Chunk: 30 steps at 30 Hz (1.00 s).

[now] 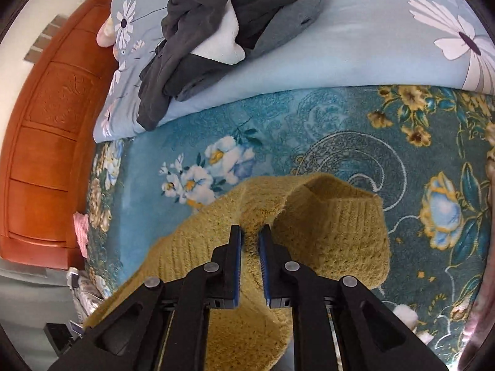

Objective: Fold clothes

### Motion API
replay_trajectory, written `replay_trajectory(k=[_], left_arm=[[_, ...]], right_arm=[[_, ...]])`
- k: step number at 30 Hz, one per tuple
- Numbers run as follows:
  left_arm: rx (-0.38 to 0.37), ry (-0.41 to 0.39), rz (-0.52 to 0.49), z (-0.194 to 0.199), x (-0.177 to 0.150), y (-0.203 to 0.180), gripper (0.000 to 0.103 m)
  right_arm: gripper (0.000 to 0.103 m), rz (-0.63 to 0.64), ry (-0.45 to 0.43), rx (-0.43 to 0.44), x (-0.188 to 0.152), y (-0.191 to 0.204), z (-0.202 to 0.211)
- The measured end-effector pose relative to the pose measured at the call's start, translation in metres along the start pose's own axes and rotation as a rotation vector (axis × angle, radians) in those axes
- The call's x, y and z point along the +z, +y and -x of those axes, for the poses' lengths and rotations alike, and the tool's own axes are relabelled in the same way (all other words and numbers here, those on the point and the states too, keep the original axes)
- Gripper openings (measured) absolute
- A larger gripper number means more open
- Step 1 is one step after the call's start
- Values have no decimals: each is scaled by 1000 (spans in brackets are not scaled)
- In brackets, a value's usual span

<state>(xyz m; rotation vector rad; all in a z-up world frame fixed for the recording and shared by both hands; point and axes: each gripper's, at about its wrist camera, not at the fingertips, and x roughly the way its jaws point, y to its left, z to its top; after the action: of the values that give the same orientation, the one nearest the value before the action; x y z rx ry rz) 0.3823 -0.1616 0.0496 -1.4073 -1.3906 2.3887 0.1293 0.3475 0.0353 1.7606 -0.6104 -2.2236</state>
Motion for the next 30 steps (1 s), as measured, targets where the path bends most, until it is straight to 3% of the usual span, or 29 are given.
replay_trajectory(k=[1, 4, 7, 13, 20, 21, 22, 24, 30], left_arm=[[4, 1, -8, -2, 1, -1, 8], [3, 0, -13, -6, 3, -3, 8], [-6, -1, -2, -8, 6, 0, 8], [-7, 2, 8, -9, 8, 2, 8], [-14, -4, 12, -9, 10, 1, 9], [-18, -7, 15, -8, 10, 1, 8], [-26, -12, 19, -7, 11, 1, 8], [-49, -23, 28, -5, 13, -2, 8], [-155, -73, 2, 14, 40, -33, 8]], right_arm=[[30, 9, -11, -11, -4, -1, 5], [45, -5, -17, 11, -27, -12, 19], [45, -61, 47, 65, -62, -30, 14], [55, -344, 173, 267, -130, -77, -25], [55, -471, 173, 369, -144, -81, -54], [52, -469, 167, 378, -142, -77, -54], [32, -466, 161, 385, -141, -73, -53], [14, -438, 138, 392, -136, -65, -45], [12, -269, -23, 511, -102, -23, 33]])
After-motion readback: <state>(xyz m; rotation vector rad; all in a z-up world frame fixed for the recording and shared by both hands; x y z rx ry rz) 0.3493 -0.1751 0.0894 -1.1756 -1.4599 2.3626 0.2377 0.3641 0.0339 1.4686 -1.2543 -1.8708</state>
